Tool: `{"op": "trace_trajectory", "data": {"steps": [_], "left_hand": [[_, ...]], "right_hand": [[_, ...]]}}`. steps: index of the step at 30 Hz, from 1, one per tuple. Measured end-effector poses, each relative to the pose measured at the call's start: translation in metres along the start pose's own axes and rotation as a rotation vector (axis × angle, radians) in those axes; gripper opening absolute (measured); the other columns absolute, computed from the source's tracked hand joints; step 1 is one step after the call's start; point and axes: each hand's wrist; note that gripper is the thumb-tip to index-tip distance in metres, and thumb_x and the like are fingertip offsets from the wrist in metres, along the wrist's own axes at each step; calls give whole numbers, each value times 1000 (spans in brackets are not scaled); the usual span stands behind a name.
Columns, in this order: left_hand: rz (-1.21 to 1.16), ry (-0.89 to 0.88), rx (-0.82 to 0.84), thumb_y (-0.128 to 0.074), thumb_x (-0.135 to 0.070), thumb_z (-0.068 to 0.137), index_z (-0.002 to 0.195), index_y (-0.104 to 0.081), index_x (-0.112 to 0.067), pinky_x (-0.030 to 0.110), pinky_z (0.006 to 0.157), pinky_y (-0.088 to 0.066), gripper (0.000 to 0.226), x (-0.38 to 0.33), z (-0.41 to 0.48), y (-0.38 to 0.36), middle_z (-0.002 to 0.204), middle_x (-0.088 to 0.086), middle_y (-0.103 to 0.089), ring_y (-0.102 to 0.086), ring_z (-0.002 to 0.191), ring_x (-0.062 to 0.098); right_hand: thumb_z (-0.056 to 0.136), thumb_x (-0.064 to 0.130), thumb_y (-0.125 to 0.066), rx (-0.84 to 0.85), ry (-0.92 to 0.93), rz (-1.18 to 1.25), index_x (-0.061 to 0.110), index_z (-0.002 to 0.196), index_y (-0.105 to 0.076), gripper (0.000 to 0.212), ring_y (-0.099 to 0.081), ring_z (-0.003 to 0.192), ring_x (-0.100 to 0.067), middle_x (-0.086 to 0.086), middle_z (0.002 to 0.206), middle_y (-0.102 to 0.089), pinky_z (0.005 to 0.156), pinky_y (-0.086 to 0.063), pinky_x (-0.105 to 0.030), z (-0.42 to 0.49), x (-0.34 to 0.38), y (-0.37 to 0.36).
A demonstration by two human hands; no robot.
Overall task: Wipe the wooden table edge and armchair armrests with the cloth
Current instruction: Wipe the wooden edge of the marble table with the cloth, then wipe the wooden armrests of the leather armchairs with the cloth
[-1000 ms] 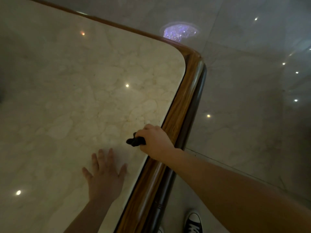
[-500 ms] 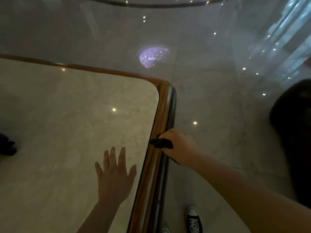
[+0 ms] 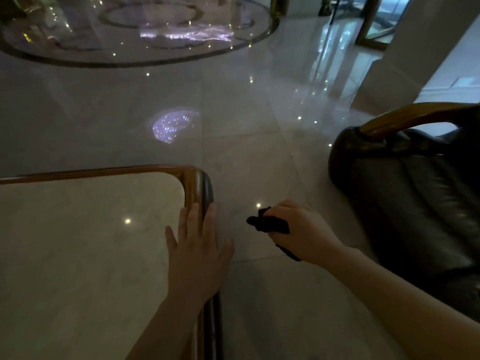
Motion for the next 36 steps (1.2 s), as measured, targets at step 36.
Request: {"op": "trace_trajectory", "data": {"steps": [36], "left_hand": [[-18,-785,180,-24,-65,91,154,-1,-32,57,118,-14,75,-519,2,-101,164,6,-6,-1,151,26]], "right_hand": [[87,36,-71,-490,-729,-32,41,128,-59,42,-51,113,-11,15,129,-54,93,-44,-24,-350,-303,241]]}}
Point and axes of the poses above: each hand's wrist, its own z-axis towards the middle knuckle, its own y-axis out of the back of the hand, x = y × z
